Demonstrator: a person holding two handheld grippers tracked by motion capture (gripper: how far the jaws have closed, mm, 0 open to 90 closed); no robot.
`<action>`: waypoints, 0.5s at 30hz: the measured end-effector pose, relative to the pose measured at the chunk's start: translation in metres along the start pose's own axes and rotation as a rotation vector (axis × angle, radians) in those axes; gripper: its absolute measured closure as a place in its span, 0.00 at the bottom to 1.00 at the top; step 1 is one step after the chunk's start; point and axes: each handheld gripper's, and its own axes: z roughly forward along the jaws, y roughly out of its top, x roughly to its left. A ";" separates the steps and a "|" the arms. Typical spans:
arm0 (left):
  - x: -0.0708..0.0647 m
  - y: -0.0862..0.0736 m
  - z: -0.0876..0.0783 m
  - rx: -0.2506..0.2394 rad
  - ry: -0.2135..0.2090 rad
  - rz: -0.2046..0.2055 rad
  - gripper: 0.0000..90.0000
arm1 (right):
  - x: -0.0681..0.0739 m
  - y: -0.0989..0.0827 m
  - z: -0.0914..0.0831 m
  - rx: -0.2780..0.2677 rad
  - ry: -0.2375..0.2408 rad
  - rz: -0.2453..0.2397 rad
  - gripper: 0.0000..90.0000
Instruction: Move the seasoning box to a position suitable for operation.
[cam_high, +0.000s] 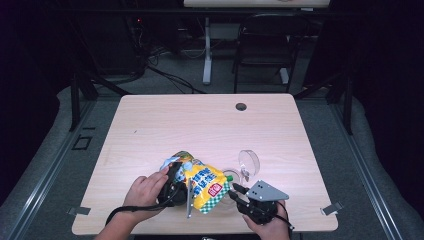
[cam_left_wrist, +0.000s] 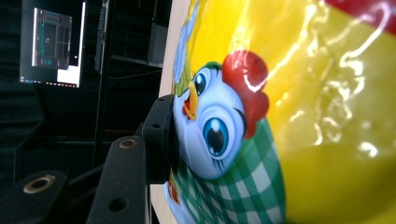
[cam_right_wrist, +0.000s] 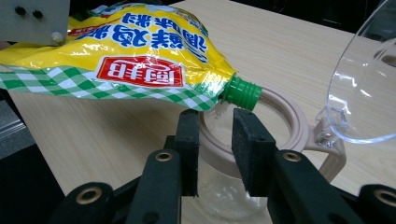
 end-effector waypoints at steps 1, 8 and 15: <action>0.000 0.000 0.000 -0.002 -0.004 -0.001 0.61 | 0.001 0.000 0.000 0.001 -0.002 -0.003 0.80; 0.000 0.002 0.000 0.005 -0.005 0.007 0.61 | 0.004 0.002 0.004 0.004 -0.009 -0.030 0.79; 0.000 0.003 0.000 0.002 -0.005 0.012 0.61 | 0.005 0.002 0.008 0.005 -0.015 -0.038 0.79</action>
